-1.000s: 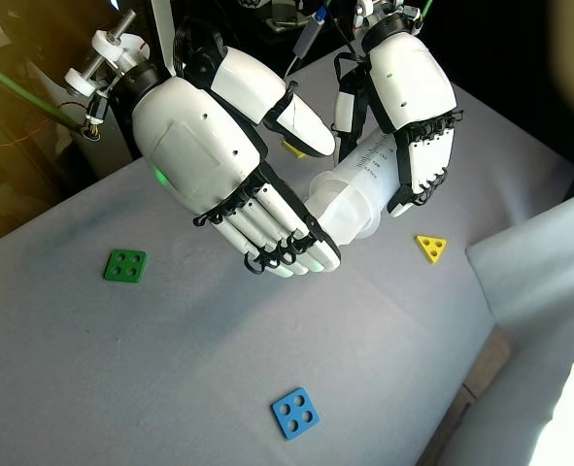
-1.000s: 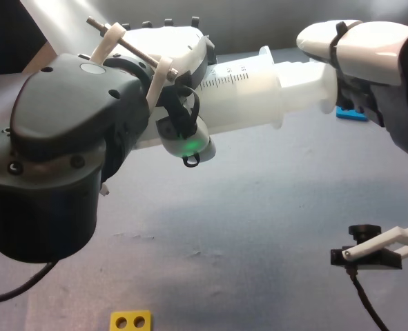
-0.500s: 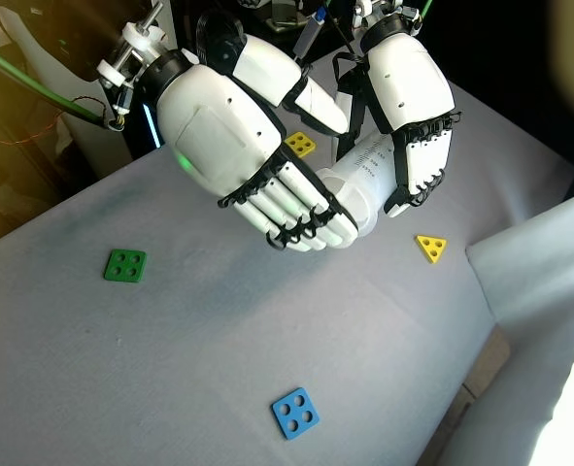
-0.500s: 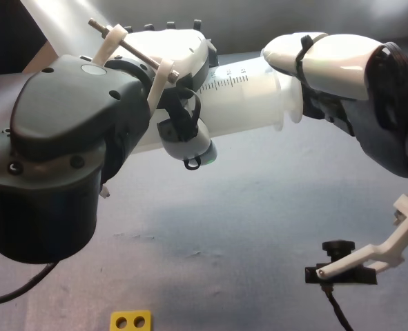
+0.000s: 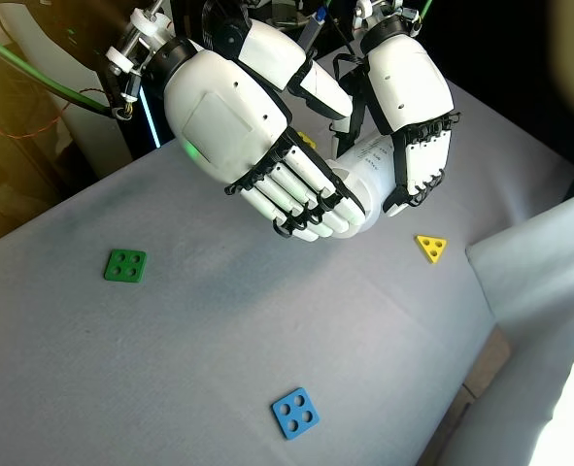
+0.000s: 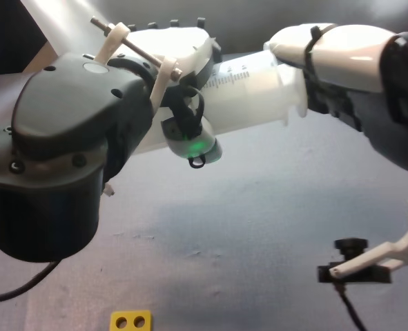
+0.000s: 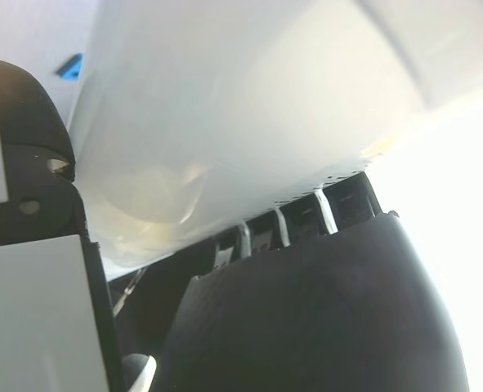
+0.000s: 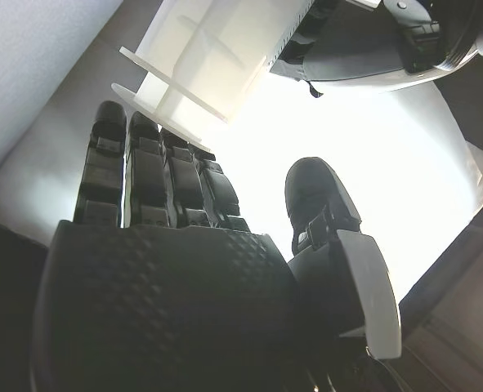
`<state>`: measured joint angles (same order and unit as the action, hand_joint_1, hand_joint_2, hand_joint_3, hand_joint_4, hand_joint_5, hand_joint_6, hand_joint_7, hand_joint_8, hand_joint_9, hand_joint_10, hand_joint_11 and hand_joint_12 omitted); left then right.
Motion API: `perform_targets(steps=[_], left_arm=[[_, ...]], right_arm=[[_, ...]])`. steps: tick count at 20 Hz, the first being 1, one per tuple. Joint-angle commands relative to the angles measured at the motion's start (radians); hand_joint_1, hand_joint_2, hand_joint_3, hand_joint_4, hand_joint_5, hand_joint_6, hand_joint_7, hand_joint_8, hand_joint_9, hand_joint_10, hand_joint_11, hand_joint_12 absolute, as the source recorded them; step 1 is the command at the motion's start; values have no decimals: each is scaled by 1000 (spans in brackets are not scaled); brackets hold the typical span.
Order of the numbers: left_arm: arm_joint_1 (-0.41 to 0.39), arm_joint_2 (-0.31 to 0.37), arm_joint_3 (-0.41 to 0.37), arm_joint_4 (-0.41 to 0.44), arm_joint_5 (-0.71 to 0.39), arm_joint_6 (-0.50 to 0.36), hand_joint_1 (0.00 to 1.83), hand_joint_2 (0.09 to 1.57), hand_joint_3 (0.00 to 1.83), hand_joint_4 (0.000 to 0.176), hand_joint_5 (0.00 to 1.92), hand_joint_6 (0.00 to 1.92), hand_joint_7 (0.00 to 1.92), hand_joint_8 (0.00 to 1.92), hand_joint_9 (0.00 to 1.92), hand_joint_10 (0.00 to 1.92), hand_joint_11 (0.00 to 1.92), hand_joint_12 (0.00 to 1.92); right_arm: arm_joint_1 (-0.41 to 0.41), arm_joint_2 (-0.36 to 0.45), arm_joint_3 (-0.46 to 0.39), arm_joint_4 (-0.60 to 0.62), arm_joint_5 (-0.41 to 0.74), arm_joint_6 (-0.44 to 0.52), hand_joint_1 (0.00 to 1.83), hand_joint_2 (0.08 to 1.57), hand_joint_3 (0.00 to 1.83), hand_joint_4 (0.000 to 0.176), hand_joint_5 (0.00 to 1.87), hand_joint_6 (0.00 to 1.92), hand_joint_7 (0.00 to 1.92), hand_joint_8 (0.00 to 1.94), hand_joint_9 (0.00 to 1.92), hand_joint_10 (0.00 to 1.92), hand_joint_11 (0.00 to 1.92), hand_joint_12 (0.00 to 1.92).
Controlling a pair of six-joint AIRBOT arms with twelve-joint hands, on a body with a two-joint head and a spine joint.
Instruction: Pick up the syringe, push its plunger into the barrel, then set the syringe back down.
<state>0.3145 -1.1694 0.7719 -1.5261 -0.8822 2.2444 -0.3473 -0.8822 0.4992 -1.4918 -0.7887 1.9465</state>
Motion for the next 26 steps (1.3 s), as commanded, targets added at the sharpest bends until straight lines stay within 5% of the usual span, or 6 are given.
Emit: perform_targets(steps=[1,2,4,16,20,26], left_arm=[[-27,-10,-4,116,34,-22,1362,1160,1,0,820,1075,905,1163,823,1325,678,996],[-27,-10,-4,116,34,-22,1235,1175,2,0,818,1108,902,1235,823,948,678,993],[-27,-10,-4,116,34,-22,1353,1171,0,0,819,1058,873,1221,802,1350,668,998],[22,-12,-3,191,34,-63,1360,1166,0,0,810,1089,895,1184,809,1340,658,1031],[79,-13,5,265,64,-108,1360,1166,0,0,811,1079,900,1181,805,1347,653,1022],[190,-31,19,384,98,-186,1363,1156,0,0,842,1041,918,1147,814,1337,649,1025]], right_arm=[[19,6,-13,-68,94,1,0,1403,0,0,108,4,105,0,76,0,0,284],[24,39,-13,-68,95,1,0,1400,0,0,104,2,102,0,74,0,0,281],[31,113,-13,-68,132,-1,0,1403,0,0,103,5,99,4,68,6,0,223],[-24,328,56,-275,289,-12,0,1401,0,0,116,2,121,1,81,4,0,248],[-31,336,194,-332,672,-2,0,1404,0,0,110,1,108,1,75,1,0,213],[-10,335,287,-371,787,-31,0,1407,2,0,109,1,109,1,80,0,0,208]])
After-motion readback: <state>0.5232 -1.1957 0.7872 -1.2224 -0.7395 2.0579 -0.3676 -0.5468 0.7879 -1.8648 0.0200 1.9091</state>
